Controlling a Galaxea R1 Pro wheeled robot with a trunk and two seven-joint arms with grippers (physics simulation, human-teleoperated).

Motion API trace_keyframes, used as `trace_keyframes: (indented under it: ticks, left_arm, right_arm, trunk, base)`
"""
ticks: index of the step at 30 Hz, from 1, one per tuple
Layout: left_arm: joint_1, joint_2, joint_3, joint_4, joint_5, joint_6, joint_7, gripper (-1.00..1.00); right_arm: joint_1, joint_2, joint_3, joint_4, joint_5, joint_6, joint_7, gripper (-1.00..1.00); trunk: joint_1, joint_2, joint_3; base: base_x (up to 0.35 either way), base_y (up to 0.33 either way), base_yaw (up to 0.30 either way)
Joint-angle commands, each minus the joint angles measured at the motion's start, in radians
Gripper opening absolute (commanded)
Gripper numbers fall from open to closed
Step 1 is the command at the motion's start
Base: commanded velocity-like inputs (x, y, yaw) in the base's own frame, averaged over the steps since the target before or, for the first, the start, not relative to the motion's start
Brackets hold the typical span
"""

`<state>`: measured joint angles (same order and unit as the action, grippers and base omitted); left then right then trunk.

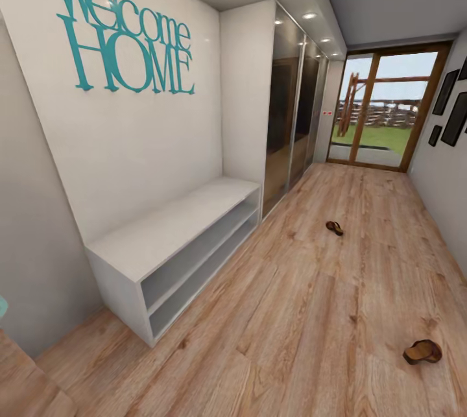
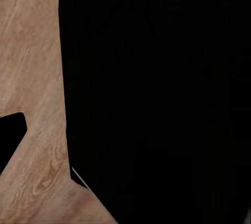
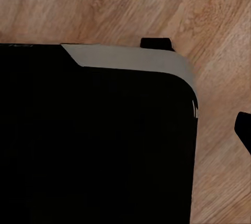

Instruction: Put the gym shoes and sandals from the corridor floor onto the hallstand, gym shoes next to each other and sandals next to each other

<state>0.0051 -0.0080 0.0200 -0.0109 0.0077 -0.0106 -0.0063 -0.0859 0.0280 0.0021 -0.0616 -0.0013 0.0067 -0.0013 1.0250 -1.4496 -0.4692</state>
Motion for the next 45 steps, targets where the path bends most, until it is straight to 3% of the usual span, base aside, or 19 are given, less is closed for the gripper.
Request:
trace_keyframes:
  ticks: [1, 6, 25, 45]
  left_arm:
    - [0.006, 0.000, 0.002, 0.005, 0.001, -0.001, -0.001, 1.00]
    - [0.033, -0.001, 0.000, 0.026, 0.002, -0.001, -0.001, 1.00]
    - [0.028, -0.001, 0.007, 0.022, 0.005, -0.003, -0.003, 1.00]
    - [0.027, -0.001, 0.010, 0.000, 0.005, -0.006, -0.003, 1.00]
  right_arm:
    - [-0.006, 0.005, 0.000, 0.003, 0.000, 0.001, 0.000, 1.00]
    - [-0.008, 0.007, 0.002, 0.012, 0.000, 0.002, 0.000, 1.00]
    - [-0.008, 0.007, 0.003, 0.011, 0.000, -0.005, 0.000, 1.00]
    - [-0.008, 0.006, 0.000, 0.006, 0.000, -0.005, 0.000, 1.00]
  trunk:
    - [0.000, 0.000, -0.001]
    - [0.000, 0.000, -0.001]
    - [0.000, 0.000, -0.001]
    - [0.000, 0.000, -0.001]
  base:
    - [0.000, 0.265, 0.000]
    - [0.000, 0.288, 0.000]
    - [-0.012, 0.303, 0.000]
    - [-0.223, 0.247, 0.000]
